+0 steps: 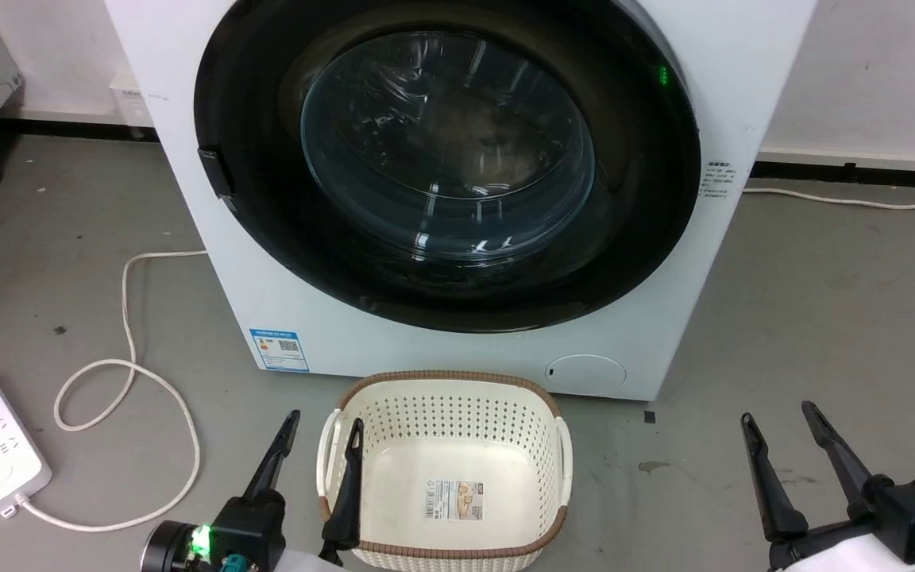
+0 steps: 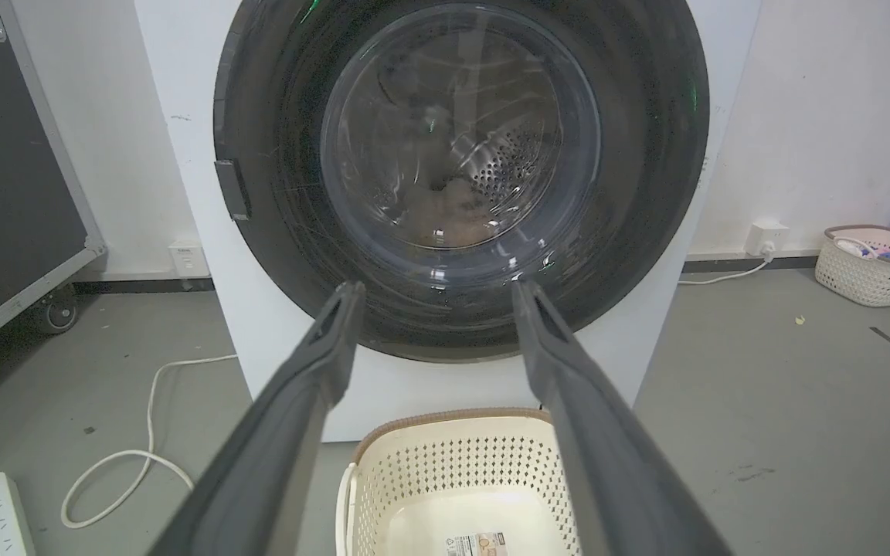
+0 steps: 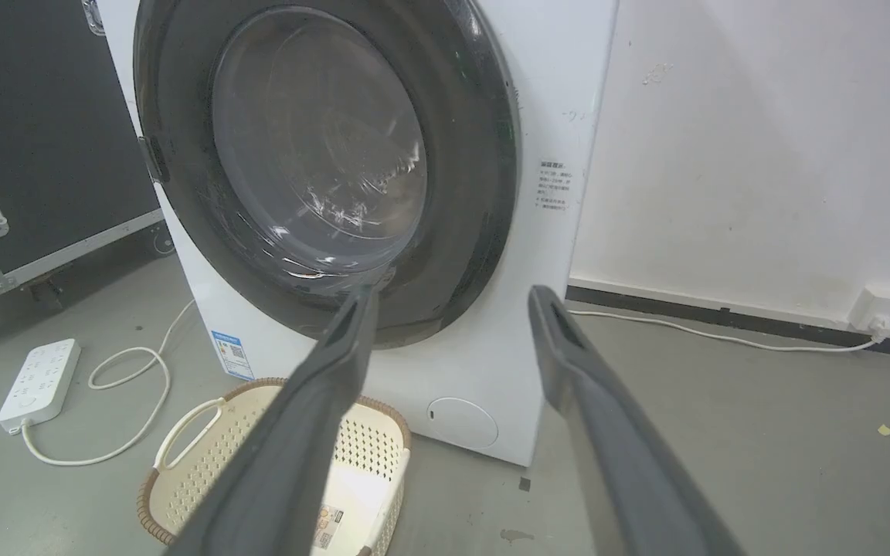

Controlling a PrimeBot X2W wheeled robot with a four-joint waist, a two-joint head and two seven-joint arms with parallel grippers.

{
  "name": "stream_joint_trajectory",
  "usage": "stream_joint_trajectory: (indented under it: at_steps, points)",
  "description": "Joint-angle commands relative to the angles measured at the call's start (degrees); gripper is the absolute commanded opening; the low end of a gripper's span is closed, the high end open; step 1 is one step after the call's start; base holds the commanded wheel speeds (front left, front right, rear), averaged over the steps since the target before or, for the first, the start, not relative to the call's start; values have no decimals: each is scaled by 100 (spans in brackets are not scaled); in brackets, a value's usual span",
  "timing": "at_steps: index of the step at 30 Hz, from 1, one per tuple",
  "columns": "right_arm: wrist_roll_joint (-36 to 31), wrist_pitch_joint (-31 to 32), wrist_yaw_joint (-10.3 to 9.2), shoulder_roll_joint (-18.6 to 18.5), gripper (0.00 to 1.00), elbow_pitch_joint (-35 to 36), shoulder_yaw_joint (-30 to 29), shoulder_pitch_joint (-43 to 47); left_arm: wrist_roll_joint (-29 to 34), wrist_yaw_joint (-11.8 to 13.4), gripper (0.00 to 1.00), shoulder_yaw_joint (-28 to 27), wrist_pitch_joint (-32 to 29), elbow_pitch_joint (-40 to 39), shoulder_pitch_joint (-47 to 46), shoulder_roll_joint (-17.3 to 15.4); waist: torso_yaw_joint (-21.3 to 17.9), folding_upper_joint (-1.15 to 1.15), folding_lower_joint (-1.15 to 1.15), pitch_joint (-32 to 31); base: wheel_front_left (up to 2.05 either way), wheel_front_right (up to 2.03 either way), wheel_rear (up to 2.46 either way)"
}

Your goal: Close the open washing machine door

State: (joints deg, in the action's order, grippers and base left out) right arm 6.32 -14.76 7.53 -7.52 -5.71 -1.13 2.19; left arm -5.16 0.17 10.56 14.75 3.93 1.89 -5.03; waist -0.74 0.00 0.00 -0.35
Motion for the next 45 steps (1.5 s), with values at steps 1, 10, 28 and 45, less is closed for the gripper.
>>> stream_joint_trajectory:
  at_steps: [1, 10, 28, 45]
  points:
    - [-23, -23, -4, -4, 100, 33, -1, 69, -15, -51, 100, -15, 25, 33, 45, 10, 26, 0, 0, 1, 0, 0, 0]
    - [-29, 75, 1, 22, 0, 25, 9, -17, 18, -32, 0, -57, -81, 9, -11, 26, 26, 0, 0, 2, 0, 0, 0]
    - [-120, 288, 0, 89, 0, 107, 24, -48, 93, -30, 0, -208, -292, -52, -38, 55, 33, 0, 0, 7, 0, 0, 0]
    - [-217, 511, -1, 159, 0, 195, 41, -80, 173, -27, 0, -368, -514, -116, -66, 85, 41, 0, 0, 12, 0, 0, 0]
